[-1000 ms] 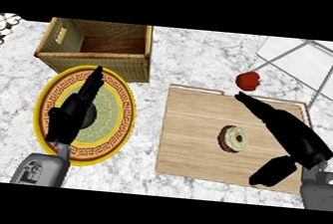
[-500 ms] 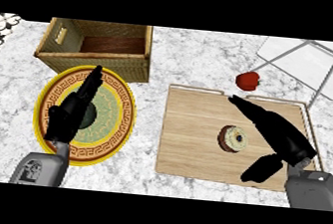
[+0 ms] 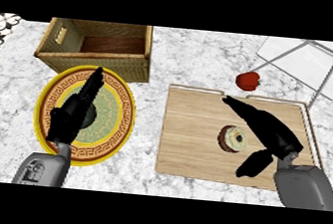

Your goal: Pick the cupcake from the tray and place it in the tiered shelf

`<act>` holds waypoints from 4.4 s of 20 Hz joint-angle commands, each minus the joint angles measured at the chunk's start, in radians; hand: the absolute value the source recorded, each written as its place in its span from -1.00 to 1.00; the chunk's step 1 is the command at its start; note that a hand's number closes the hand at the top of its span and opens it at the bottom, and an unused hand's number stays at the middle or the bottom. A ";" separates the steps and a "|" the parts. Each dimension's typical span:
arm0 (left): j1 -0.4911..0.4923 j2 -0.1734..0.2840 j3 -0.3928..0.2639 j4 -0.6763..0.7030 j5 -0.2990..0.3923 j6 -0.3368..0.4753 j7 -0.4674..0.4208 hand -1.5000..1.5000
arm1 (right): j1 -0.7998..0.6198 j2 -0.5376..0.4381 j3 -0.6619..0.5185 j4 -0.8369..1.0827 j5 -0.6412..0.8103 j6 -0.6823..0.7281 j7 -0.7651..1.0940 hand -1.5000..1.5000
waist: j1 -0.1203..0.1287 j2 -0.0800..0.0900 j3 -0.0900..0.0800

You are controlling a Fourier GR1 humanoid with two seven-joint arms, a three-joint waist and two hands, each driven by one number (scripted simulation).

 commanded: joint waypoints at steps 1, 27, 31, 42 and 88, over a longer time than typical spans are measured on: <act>0.062 0.028 0.004 -0.080 0.012 -0.045 0.011 0.00 | -0.059 -0.006 -0.043 0.035 -0.022 0.060 0.000 -1.00 | 0.002 -0.001 0.000; -0.057 -0.021 -0.025 -0.024 -0.023 -0.034 0.031 0.00 | -0.314 0.213 -0.113 0.204 0.286 -0.551 0.833 1.00 | 0.081 0.011 0.000; -0.028 -0.023 -0.024 0.004 -0.010 -0.049 0.000 0.00 | -0.459 0.214 -0.087 0.239 0.288 -0.825 0.938 1.00 | 0.102 0.015 0.000; -0.029 -0.019 -0.007 -0.006 -0.014 -0.031 0.034 0.00 | -0.789 0.214 0.055 0.438 0.593 -0.931 1.320 1.00 | 0.046 -0.004 -0.002; -0.042 -0.040 -0.008 -0.026 -0.036 -0.004 0.052 0.00 | -1.110 -0.100 -0.382 0.947 1.081 -0.937 0.954 1.00 | 0.027 0.010 0.000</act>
